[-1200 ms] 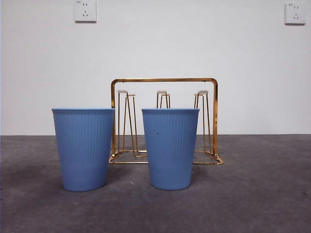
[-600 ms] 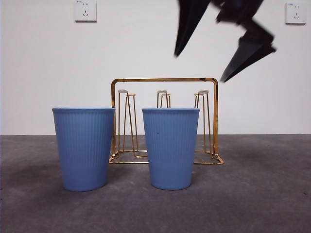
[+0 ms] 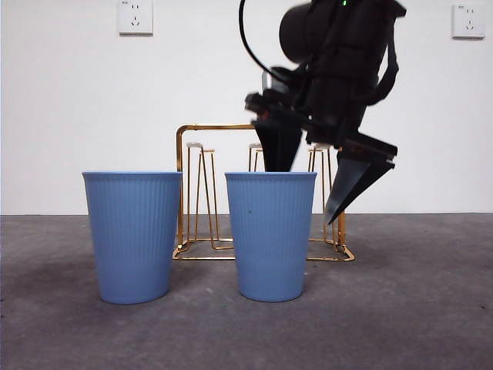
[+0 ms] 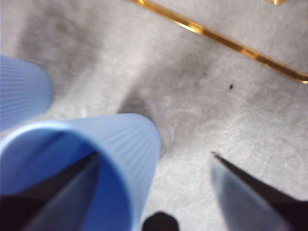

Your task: Pick up cup 1,put cup 1 in the cup rack,pick up cup 2,put cup 2 in the cup rack

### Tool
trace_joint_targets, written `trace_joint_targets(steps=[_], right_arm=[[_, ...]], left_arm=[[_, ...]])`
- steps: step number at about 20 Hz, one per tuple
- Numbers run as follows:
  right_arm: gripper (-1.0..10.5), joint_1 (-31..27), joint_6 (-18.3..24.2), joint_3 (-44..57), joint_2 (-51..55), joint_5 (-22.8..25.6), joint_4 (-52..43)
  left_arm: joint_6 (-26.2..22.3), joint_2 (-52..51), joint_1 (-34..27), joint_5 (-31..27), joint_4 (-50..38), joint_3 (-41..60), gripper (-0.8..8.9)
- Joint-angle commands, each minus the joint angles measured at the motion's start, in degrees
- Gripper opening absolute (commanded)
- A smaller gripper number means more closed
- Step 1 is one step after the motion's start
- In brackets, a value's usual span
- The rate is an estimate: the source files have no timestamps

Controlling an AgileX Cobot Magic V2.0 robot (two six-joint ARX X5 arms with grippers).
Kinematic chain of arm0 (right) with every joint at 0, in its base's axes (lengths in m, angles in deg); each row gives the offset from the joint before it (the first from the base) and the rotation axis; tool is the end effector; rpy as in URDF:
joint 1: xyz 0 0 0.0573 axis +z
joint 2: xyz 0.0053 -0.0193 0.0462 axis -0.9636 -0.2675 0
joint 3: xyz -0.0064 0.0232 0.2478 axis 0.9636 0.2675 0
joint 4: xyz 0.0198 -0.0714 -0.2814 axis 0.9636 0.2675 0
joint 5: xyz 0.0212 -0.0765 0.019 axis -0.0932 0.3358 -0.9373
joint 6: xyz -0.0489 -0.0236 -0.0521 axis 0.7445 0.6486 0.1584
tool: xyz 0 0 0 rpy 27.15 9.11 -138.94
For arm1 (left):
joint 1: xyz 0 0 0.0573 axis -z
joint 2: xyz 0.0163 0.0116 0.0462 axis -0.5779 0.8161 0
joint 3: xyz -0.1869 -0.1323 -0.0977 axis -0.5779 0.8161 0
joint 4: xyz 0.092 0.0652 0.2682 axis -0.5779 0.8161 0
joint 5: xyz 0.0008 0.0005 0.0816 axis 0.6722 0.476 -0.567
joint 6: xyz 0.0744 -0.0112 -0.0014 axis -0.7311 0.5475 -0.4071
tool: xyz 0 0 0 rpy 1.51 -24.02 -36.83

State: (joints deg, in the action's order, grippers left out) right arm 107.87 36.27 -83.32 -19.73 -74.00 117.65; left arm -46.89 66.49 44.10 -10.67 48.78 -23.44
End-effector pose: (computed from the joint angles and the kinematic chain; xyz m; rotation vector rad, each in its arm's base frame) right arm 0.3277 0.2296 0.1641 -0.1265 1.3485 0.5525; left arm 0.1811 -0.0742 0.3304 -0.2813 0.6490 -0.9688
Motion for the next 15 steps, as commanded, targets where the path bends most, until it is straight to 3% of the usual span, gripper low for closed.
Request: trace_joint_targets(steps=[1, 3, 9, 12, 15], right_arm=[[1.7, 0.09, 0.02, -0.2, -1.44, -0.02, -0.2], [0.0, 0.15, 0.61, -0.2, -1.62, -0.02, -0.35], [-0.2, 0.39, 5.51, -0.22, 0.09, 0.28, 2.62], [-0.2, 0.39, 6.47, -0.22, 7.13, 0.59, 3.56], [-0.2, 0.39, 6.51, -0.24, 20.17, 1.27, 2.03]], left_arm=[[1.05, 0.11, 0.26, 0.22, -0.72, -0.09, 6.78], [1.22, 0.39, 0.26, 0.22, -0.74, -0.09, 6.78], [5.46, 1.79, 0.81, 3.28, -3.39, -0.09, 6.78], [11.74, 2.97, 1.27, 7.78, -10.08, -0.09, 6.78], [23.19, 4.9, 2.78, 9.38, -23.17, -0.09, 6.79]])
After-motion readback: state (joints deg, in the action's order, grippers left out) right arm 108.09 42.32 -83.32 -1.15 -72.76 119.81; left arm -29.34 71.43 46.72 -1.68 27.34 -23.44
